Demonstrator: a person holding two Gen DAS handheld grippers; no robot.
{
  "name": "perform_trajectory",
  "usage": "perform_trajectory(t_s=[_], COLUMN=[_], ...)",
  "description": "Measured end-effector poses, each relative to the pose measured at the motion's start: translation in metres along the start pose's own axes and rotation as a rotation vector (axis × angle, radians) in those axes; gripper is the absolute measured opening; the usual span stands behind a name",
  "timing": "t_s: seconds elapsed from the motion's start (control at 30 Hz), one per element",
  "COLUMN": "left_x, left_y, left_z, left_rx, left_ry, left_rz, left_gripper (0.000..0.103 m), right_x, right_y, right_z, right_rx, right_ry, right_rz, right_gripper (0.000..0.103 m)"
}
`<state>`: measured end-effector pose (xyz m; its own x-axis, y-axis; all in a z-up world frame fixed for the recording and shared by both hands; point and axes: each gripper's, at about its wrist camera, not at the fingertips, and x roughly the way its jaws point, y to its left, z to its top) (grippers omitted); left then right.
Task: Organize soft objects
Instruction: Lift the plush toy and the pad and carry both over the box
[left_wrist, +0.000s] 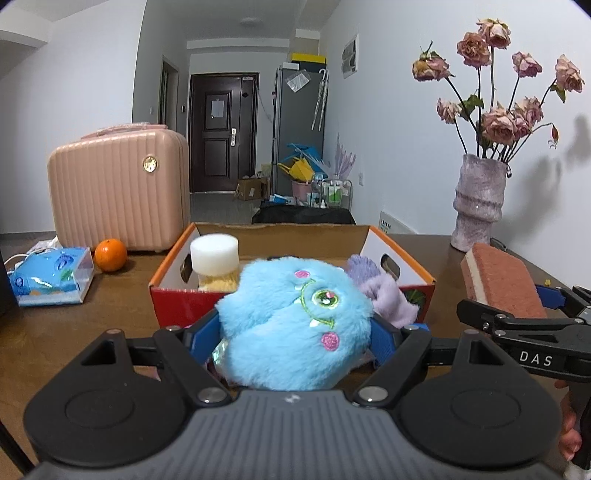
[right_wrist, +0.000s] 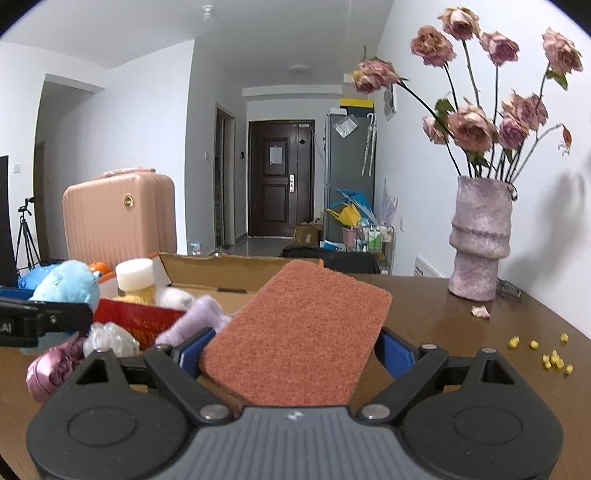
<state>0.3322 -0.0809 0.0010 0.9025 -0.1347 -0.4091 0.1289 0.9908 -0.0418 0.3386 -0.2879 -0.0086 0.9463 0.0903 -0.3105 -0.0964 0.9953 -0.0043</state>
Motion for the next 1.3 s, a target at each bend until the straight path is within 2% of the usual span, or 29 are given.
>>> perform_trajectory(t_s=[0.37,0.9,1.3], left_x=[0.010,0.045,0.067], left_y=[0.005,0.023,0.024], left_z=[0.020,0.044,0.062], left_rx=[-0.012,-0.056,-0.054], left_ry=[-0.042,-0.066,-0.101], left_rz=[0.004,0.028,0.008], left_gripper=[0.081,0.081,0.081], right_x=[0.019,0.059,0.086], right_y=[0.016,0.018,0.027], right_z=[0.020,0.041,0.051], right_rx=[-0.031,-0.023,-0.054], right_ry=[-0.060,-0.078,-0.093], right_rz=[0.008,0.035,0.034], right_gripper=[0.092,0.092,0.092])
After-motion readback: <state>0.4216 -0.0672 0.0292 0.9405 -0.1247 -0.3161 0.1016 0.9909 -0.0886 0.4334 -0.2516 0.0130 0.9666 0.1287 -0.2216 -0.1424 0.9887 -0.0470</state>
